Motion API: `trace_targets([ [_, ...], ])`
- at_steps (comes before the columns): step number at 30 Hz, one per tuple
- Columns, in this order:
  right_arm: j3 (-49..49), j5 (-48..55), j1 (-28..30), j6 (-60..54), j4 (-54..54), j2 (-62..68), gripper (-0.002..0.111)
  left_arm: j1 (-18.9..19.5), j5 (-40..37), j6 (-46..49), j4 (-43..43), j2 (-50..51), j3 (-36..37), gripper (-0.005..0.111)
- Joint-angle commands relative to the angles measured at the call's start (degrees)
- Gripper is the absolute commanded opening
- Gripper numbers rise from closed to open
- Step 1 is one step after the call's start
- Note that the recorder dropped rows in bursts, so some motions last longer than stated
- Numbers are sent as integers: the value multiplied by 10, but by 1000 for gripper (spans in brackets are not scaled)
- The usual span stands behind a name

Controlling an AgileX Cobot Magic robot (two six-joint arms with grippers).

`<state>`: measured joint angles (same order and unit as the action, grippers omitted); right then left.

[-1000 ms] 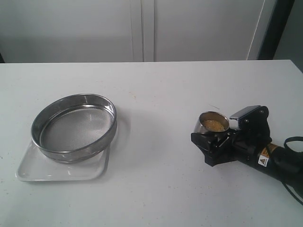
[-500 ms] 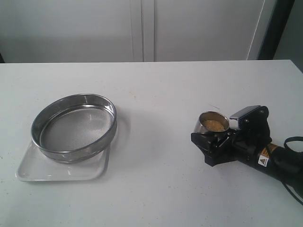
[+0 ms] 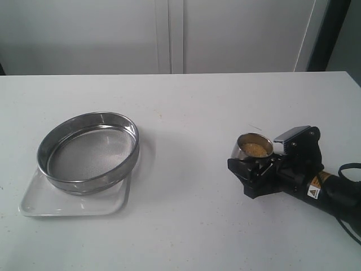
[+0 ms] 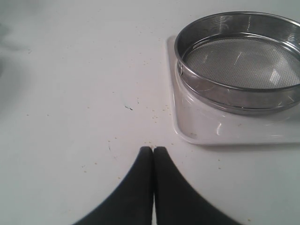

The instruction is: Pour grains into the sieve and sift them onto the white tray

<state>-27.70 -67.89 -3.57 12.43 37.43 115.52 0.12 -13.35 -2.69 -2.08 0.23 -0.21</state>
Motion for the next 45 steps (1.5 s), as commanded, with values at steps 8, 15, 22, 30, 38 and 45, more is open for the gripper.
trace_targets([
  [8,-6,-21,0,8,-1,-31,0,0,0,0,-4,-2,2,0],
  [15,-27,23,-5,59,21,-84,0,0,0,0,-4,-2,2,0],
  [22,-54,112,-58,89,37,-151,0,0,0,0,-4,-2,2,0],
  [30,-104,181,-107,155,70,-186,0,0,0,0,-4,-2,2,0],
  [38,-137,207,-124,214,78,-189,0,0,0,0,-4,-2,2,0],
  [45,-157,218,-124,266,128,-189,0,0,0,0,-4,-2,2,0],
])
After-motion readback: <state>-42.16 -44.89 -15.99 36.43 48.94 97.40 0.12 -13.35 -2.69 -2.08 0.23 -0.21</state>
